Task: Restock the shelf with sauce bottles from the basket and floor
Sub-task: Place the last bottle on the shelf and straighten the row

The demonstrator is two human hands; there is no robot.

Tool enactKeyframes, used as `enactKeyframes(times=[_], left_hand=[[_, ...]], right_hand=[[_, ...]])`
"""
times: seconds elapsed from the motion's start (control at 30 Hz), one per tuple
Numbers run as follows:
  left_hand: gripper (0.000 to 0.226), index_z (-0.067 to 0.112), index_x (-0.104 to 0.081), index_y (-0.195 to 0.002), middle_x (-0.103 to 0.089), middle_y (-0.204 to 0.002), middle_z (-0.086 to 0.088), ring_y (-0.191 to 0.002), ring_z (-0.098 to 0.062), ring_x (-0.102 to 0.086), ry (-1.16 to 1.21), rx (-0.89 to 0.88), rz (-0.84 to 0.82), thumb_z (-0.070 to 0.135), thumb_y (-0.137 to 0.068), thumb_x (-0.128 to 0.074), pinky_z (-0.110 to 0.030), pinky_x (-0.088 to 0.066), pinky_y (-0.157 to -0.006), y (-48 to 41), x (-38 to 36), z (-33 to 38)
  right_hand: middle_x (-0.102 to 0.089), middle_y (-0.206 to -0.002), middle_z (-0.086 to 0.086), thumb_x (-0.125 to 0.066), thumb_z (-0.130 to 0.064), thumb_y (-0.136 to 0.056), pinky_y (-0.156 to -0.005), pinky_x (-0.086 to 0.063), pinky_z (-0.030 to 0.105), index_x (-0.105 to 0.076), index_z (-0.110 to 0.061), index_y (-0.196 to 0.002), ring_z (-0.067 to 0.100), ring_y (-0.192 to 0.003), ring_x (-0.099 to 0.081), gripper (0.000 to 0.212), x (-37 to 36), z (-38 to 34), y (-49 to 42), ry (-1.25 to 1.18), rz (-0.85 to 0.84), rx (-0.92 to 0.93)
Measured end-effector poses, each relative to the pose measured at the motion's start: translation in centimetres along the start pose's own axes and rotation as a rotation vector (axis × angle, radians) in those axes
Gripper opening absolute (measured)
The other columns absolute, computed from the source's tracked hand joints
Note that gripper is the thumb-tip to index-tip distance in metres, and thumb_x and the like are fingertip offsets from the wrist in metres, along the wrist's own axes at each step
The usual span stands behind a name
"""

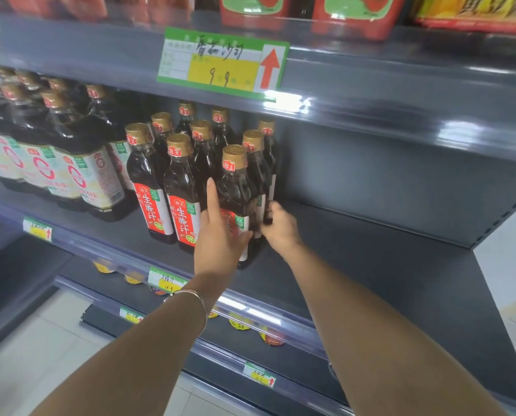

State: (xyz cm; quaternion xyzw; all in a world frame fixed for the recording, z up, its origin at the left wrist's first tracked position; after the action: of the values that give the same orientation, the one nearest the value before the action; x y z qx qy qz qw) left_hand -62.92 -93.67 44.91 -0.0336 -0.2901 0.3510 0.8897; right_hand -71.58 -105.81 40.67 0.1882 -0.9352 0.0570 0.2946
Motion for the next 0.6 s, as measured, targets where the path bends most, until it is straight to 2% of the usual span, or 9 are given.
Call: enactKeyframes(times=[0.4,0.6], left_hand=[[0.113,0.03,0.009,-0.148,-0.039,-0.139,-0.009,-0.122,-0.028,-0.048,-0.031,0.02,0.012,0.012,-0.075,-0.075,-0.038,-0.047,-0.091,0.11,-0.02,0.03],[0.116,0.033,0.01,-0.147,-0.033,-0.148,-0.006,-0.129,-0.026,-0.043,-0.04,0.05,-0.004,0.015,-0.074,-0.077,-0.043,-0.047,-0.094,0.23,0.42,0.26]], right_hand=[[-0.067,-0.114,0.012,-0.065,-0.014,-0.085,-0.081,-0.044,0.022,-0.056,-0.011,-0.122,0.026,-0.105,-0.063,0.038,0.36,-0.5,0.29,0.01,0.005,0.001],[-0.063,-0.122,0.012,-0.066,-0.018,-0.085,-0.088,-0.047,0.028,-0.047,-0.011,-0.132,0.027,-0.111,-0.061,0.051,0.43,-1.04,0.92,0.06,-0.068,-0.059]])
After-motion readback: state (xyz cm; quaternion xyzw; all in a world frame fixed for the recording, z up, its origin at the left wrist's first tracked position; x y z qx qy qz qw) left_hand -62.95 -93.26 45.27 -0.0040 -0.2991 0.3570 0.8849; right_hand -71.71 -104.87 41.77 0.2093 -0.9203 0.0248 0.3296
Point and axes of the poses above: each hand's wrist, its own y-axis away from the middle knuckle, its own x-axis out of the back of the hand, z = x × y, the point moved 5 cm from there along -y, towards the middle knuckle
